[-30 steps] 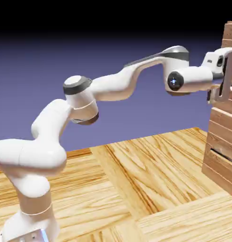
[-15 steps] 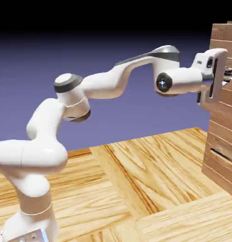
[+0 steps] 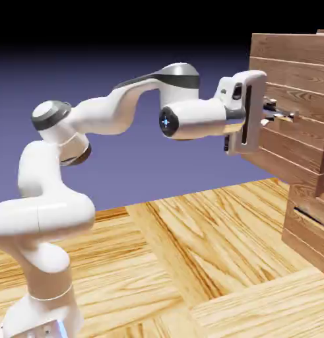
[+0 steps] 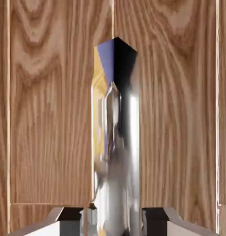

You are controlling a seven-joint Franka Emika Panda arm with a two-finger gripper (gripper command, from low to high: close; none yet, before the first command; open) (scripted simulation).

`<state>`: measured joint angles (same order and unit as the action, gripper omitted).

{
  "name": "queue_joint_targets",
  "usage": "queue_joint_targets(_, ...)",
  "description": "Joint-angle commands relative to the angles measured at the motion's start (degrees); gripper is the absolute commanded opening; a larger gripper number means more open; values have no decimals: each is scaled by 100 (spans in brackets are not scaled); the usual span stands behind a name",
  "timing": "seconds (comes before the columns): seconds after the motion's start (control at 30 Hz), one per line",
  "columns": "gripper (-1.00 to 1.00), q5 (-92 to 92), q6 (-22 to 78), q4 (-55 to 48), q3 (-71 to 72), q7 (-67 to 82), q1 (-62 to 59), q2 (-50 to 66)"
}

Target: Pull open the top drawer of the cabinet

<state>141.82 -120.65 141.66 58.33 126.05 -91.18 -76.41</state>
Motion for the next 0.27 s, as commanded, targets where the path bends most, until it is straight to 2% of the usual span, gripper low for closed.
queue_joint_targets(0.0, -100, -75, 61, 208, -135, 7, 153, -65)
queue_joint_targets(0.1, -100, -366, 217, 743, -513, -22, 546, -269)
queue_joint_targets(0.13, 100, -366, 217, 743, -513, -22, 546, -269)
queue_joint_targets(0.23, 100, -670, 323, 1158, -862, -68, 857, -476)
